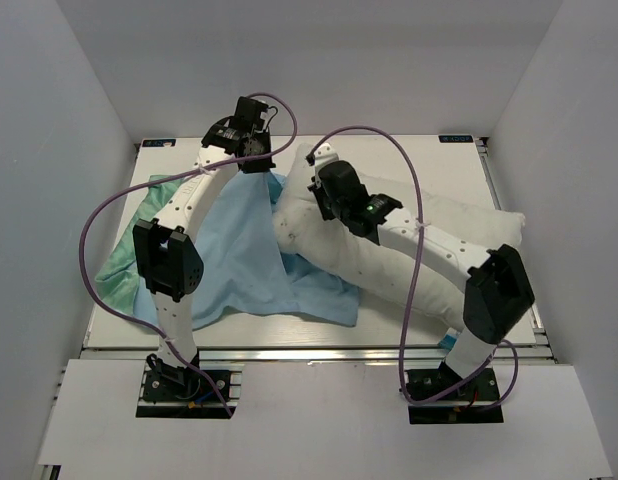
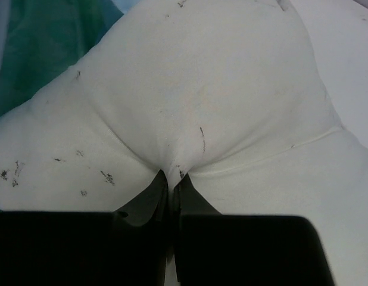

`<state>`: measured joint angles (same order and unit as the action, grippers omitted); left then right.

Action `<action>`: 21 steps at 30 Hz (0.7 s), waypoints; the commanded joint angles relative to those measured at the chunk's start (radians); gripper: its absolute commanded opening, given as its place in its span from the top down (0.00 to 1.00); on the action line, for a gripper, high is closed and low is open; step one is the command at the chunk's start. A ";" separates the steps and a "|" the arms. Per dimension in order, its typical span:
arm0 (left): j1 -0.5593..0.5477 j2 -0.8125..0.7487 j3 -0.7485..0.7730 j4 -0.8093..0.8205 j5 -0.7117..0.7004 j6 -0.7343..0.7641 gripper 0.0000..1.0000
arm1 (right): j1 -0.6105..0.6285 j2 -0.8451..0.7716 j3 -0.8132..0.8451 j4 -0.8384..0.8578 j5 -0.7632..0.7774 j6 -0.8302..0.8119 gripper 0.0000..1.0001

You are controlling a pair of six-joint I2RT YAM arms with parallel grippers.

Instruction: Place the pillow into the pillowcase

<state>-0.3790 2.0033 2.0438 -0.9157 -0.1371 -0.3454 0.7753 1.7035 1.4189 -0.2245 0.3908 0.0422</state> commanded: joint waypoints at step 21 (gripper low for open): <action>-0.004 -0.158 -0.119 0.018 -0.171 -0.080 1.00 | 0.186 -0.096 -0.231 0.137 -0.504 -0.200 1.00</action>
<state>-0.3798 1.9331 1.9388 -0.9348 -0.2615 -0.4103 0.9031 1.5906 1.2282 -0.1394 0.0753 -0.0719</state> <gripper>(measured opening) 0.022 0.035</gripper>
